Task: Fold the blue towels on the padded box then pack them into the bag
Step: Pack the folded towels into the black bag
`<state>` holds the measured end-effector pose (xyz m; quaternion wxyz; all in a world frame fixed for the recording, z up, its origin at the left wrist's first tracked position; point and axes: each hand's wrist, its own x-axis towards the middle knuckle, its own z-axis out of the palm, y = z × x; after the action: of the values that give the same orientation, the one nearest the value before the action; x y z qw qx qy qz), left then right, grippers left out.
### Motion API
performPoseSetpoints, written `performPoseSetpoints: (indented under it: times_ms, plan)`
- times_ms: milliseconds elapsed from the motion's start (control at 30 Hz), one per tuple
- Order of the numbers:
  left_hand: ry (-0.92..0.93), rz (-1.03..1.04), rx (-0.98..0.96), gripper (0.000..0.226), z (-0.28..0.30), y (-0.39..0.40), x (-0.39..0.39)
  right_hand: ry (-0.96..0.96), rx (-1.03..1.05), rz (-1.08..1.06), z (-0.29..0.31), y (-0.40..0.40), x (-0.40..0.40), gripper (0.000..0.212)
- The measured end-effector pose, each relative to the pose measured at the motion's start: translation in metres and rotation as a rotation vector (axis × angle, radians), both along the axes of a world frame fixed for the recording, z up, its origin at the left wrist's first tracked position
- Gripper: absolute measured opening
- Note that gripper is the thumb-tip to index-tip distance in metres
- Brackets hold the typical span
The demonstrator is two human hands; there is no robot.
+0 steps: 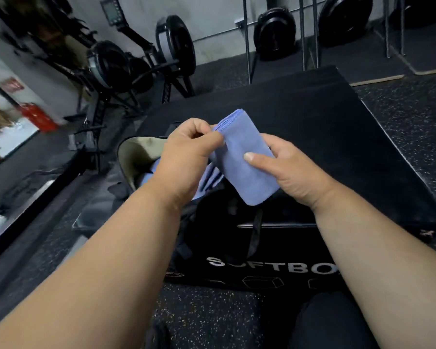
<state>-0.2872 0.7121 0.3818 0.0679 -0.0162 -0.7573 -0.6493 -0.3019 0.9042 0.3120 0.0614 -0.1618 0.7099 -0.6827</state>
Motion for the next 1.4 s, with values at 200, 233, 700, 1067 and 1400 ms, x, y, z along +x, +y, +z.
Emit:
performPoseSetpoints:
  times_ms: [200, 233, 700, 1067, 1400]
  plan:
    - [-0.045, 0.136, -0.026, 0.014, 0.005, -0.068, 0.039, 0.055, -0.023, -0.01, 0.017, -0.061, 0.019, 0.046]
    - [-0.059, 0.154, -0.198, 0.013, 0.0, -0.081, 0.045, 0.05, -0.057, -0.032, 0.02, -0.069, 0.02, 0.056]
    - [0.004, -0.082, -1.054, 0.019, -0.035, -0.143, 0.13, -0.149, 0.068, -0.089, 0.018, -0.142, 0.031, 0.048]
    - [0.065, -0.205, -0.917, 0.013, -0.035, -0.15, 0.154, -0.201, 0.394, 0.07, 0.025, -0.159, 0.045, 0.048]
    - [0.099, -0.202, -0.98, 0.021, -0.043, -0.15, 0.163, -0.205, 0.597, 0.172, 0.021, -0.137, 0.055, 0.041]
